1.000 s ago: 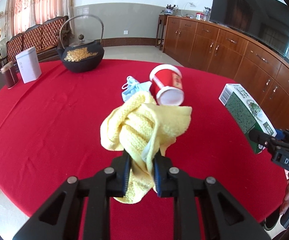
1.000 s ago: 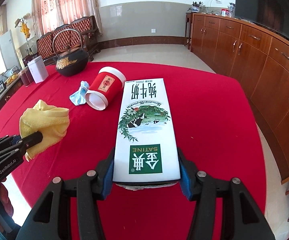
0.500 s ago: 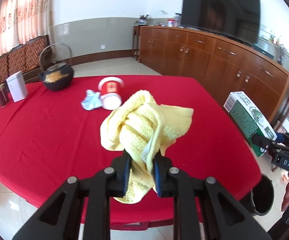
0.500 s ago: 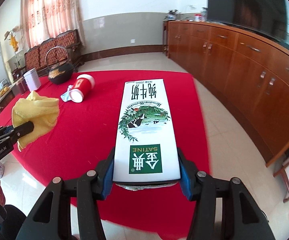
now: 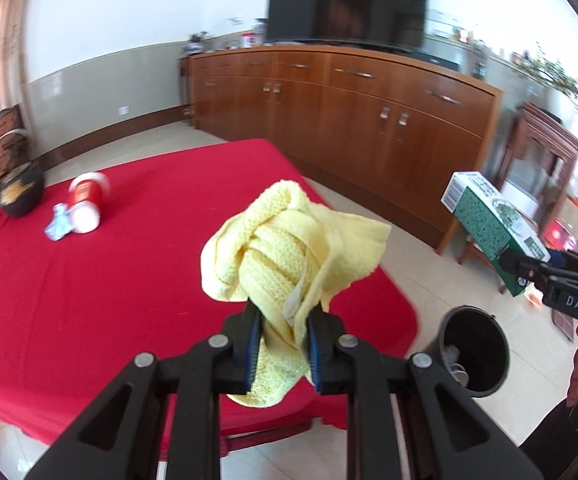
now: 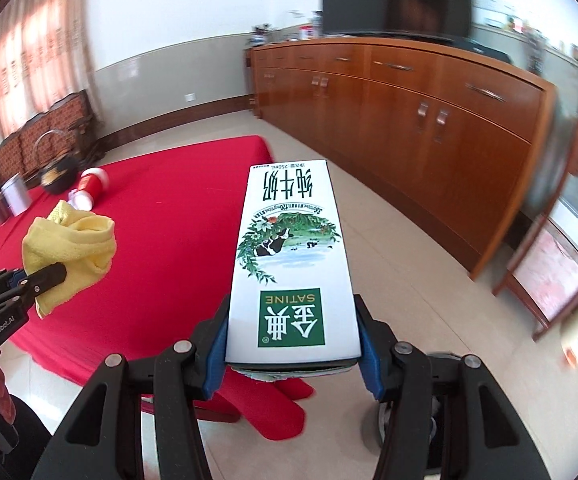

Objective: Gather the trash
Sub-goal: 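Carry the yellow cloth and milk carton over the black trash bin with both tools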

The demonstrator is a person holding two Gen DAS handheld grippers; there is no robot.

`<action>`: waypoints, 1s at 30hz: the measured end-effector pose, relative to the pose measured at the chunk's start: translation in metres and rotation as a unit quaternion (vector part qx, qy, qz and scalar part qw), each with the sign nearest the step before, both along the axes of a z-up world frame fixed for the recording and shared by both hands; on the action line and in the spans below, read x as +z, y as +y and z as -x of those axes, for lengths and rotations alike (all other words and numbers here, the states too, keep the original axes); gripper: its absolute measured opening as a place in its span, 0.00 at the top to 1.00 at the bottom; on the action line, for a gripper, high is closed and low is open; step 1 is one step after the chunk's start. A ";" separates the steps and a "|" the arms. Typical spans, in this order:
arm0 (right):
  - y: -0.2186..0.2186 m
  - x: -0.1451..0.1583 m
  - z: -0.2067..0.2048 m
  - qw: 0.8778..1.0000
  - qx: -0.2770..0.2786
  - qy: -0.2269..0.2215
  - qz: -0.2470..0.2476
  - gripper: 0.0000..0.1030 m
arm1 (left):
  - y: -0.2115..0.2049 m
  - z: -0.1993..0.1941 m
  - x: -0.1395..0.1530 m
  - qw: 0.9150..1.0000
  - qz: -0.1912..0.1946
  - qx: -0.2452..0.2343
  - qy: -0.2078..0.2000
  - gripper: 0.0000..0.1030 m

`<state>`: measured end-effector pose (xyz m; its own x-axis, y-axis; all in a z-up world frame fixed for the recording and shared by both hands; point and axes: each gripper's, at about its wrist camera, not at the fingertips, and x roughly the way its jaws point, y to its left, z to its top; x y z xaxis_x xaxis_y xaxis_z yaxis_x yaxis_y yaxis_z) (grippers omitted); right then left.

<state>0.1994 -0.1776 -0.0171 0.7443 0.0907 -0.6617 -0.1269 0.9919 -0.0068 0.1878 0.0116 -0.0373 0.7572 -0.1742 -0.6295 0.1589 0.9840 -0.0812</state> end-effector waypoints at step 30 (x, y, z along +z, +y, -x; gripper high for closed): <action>-0.198 -0.075 0.065 0.984 -0.160 0.080 0.000 0.46 | -0.206 -0.012 -0.056 0.975 -0.027 -0.208 0.071 0.79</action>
